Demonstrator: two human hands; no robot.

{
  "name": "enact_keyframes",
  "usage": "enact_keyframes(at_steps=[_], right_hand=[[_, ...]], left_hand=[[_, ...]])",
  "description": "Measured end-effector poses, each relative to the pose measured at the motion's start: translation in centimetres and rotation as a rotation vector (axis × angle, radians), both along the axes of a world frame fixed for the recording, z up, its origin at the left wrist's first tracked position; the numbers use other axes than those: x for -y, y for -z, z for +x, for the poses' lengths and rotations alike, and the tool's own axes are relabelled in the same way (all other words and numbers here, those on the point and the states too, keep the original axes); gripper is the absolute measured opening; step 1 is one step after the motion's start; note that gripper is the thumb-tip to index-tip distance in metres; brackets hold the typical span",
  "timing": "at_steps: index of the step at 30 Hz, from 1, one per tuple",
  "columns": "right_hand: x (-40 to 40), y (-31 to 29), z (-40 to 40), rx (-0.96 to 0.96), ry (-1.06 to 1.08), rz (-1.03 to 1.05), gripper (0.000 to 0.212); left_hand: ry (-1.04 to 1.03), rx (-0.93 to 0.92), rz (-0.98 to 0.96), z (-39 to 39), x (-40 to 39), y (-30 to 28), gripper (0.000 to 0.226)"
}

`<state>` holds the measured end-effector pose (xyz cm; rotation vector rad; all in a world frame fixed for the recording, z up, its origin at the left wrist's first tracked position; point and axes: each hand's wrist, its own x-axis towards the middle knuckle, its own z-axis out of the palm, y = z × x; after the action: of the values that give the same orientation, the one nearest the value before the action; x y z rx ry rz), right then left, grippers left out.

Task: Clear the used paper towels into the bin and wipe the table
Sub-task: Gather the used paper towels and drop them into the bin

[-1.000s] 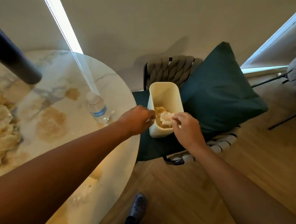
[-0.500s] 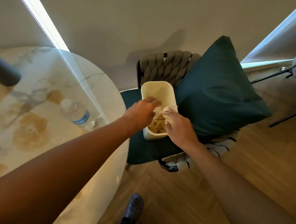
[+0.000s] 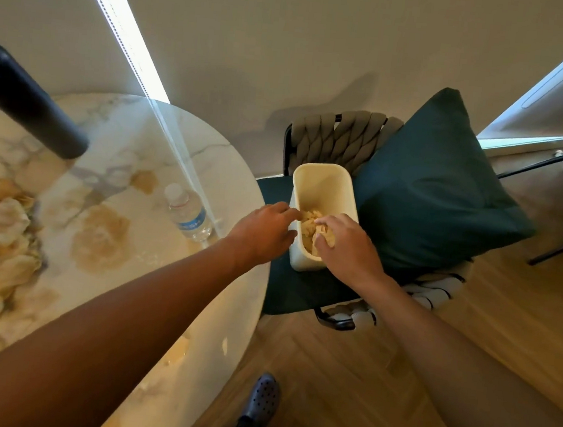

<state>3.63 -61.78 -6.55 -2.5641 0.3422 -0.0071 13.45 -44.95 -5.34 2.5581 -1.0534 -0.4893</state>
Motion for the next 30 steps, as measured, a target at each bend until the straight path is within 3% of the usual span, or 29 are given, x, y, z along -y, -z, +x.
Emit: enact_keyframes(at_steps=[12,21,30], right_hand=[[-12.3,-2.8,-0.5,0.105,-0.168,-0.048,0.028],[-24.7,-3.3,-0.2,0.151,-0.283,-0.045,0.024],[-35.8,-3.5,1.8,0.171,-0.446,-0.051,0.022]], left_hand=[[-0.089,0.046,-0.026,-2.8,-13.4,-2.2,0.031],[-0.137,0.120,-0.001,-4.1,-28.5,-3.1,0.030],[-0.332,0.126,0.037,-4.7,-43.4,-3.1,0.028]])
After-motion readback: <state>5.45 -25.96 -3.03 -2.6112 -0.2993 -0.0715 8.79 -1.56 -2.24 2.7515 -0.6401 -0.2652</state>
